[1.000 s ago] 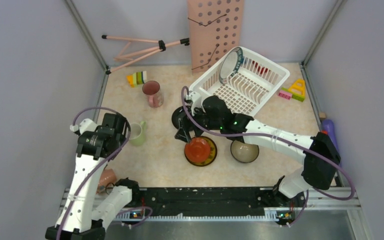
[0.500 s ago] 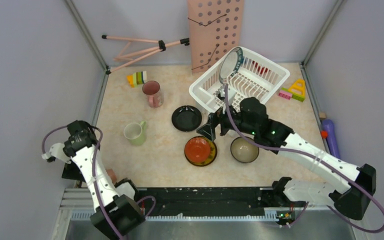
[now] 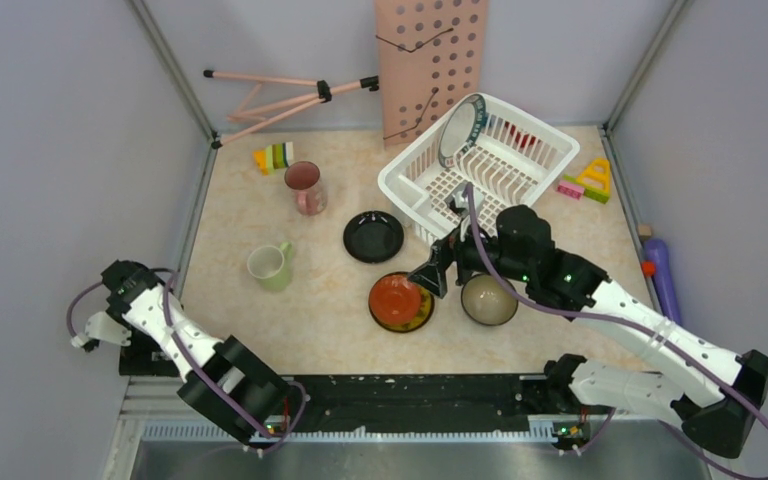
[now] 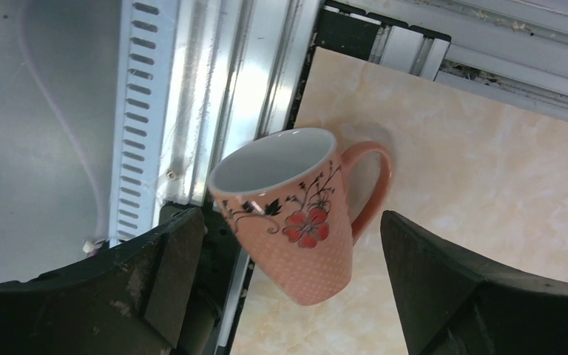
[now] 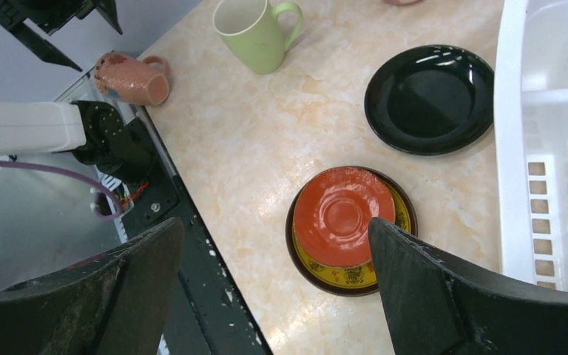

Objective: Load the mixed dishes into the dish rack

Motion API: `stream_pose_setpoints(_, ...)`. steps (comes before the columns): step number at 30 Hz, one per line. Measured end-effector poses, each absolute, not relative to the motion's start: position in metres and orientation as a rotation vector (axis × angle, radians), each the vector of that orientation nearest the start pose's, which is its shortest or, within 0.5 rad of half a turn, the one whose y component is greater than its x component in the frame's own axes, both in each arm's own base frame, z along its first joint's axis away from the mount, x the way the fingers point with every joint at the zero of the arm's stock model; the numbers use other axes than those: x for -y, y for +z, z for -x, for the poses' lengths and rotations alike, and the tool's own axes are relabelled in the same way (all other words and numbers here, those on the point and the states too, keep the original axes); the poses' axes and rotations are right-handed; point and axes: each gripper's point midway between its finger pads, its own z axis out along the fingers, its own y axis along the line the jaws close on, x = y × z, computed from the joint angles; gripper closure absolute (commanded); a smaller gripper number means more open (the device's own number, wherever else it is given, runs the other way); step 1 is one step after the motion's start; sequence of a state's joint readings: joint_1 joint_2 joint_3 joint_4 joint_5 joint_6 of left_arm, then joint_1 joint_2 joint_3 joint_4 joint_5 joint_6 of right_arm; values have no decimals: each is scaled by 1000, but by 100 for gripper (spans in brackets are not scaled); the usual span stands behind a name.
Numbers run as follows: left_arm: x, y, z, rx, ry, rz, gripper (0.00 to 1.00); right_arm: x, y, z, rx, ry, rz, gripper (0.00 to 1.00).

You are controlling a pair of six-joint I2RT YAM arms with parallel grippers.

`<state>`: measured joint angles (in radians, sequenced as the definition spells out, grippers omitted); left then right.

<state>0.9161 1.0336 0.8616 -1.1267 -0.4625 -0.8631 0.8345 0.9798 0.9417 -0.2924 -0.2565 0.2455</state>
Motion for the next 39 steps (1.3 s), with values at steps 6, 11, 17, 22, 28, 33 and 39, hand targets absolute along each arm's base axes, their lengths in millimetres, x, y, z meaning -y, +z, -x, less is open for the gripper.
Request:
stream_pose_setpoints(6,-177,89,-82,-1744,602,2305,6,-284,263,-178,-1873,980,779,6)
stream_pose_setpoints(11,-166,70,-68,-1763,650,2373,8,-285,263,-177,-1870,989,785,6)
stream_pose_setpoints(17,-152,50,-71,-1741,575,2459,12,-286,264,-175,-1869,997,791,6)
stream_pose_setpoints(22,-154,47,-72,-1721,586,2492,25,-286,264,-175,-1868,998,792,7)
stream_pose_setpoints(28,-154,47,-72,-1694,589,2506,73,-285,264,-175,-1869,996,790,7)
stream_pose_setpoints(33,-150,50,-78,-1683,523,2501,83,-284,263,-179,-1872,978,775,7)
stream_pose_setpoints(39,-143,79,-111,-1631,241,2435,89,-281,262,-186,-1883,938,732,7)
